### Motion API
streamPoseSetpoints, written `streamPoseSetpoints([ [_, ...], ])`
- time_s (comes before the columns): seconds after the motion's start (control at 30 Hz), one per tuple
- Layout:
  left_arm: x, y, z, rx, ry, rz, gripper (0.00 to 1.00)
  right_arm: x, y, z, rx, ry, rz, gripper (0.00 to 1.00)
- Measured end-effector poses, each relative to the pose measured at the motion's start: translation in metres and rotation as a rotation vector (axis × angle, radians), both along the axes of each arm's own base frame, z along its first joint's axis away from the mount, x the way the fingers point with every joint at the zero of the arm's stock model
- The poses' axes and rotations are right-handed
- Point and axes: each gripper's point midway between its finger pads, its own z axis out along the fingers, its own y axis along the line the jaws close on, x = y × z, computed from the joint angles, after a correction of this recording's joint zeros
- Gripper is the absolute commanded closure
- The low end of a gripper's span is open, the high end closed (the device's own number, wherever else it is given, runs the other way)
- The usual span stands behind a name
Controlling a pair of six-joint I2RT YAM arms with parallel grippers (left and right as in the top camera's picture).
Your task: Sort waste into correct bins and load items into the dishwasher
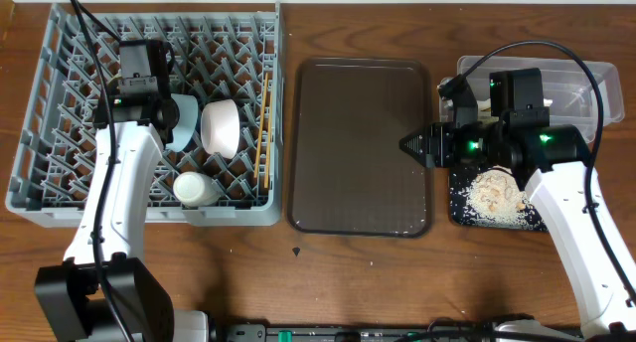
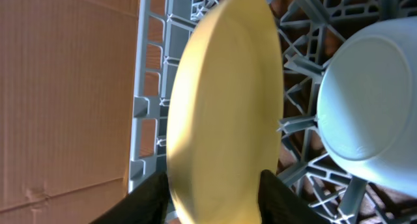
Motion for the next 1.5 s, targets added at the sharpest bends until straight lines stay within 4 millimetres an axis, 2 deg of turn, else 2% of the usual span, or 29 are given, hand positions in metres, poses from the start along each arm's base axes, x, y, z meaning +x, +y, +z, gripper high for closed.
streamPoseSetpoints([
  [0.13,0.001,-0.002,0.000,-0.001,0.000,-0.005,0.43,0.000,0.000,0.000,-0.001,0.000,-0.001,0.43],
  [0.23,0.002,-0.009,0.004,-0.002,-0.014,-0.023,0.32,0.000,0.000,0.000,-0.002,-0.001,-0.001,0.43],
  [0.4,0.000,-0.034,0.041,-0.020,-0.144,-0.054,0.14,0.000,-0.001,0.000,-0.003,-0.001,-0.002,0.44],
  [0.53,-0.022,-0.050,0.085,-0.112,-0.308,-0.061,0.14,0.000,-0.001,0.002,-0.002,-0.005,-0.007,0.44],
  [0.63,-0.045,-0.070,0.106,-0.247,-0.386,-0.114,0.14,-0.003,-0.002,0.012,0.002,-0.034,-0.012,0.44],
  [0.7,-0.062,-0.089,0.116,-0.357,-0.419,-0.173,0.14,-0.006,-0.002,0.025,0.008,-0.074,-0.014,0.43],
  [0.83,-0.094,-0.126,0.131,-0.544,-0.452,-0.295,0.09,-0.022,-0.004,0.063,0.027,-0.199,-0.015,0.40],
  [0.87,-0.101,-0.132,0.133,-0.576,-0.454,-0.315,0.09,-0.026,-0.005,0.072,0.031,-0.230,-0.014,0.37],
  [0.9,-0.108,-0.138,0.135,-0.606,-0.454,-0.333,0.09,-0.030,-0.005,0.080,0.036,-0.257,-0.014,0.25],
  [0.93,-0.116,-0.143,0.137,-0.630,-0.457,-0.348,0.08,-0.037,-0.006,0.091,0.042,-0.297,-0.014,0.01],
  [1.0,-0.127,-0.149,0.143,-0.662,-0.473,-0.377,0.08,-0.046,-0.007,0.107,0.053,-0.349,-0.017,0.01],
  [1.1,-0.137,-0.155,0.152,-0.684,-0.506,-0.411,0.08,-0.060,-0.009,0.126,0.064,-0.423,-0.017,0.01],
  [1.23,-0.140,-0.158,0.154,-0.698,-0.512,-0.423,0.08,-0.073,-0.011,0.141,0.076,-0.476,-0.020,0.01],
  [1.33,-0.140,-0.160,0.152,-0.706,-0.500,-0.424,0.07,-0.077,-0.012,0.144,0.082,-0.482,-0.026,0.01],
  [1.5,-0.141,-0.161,0.151,-0.712,-0.496,-0.428,0.07,-0.081,-0.014,0.137,0.062,-0.453,-0.030,0.01],
])
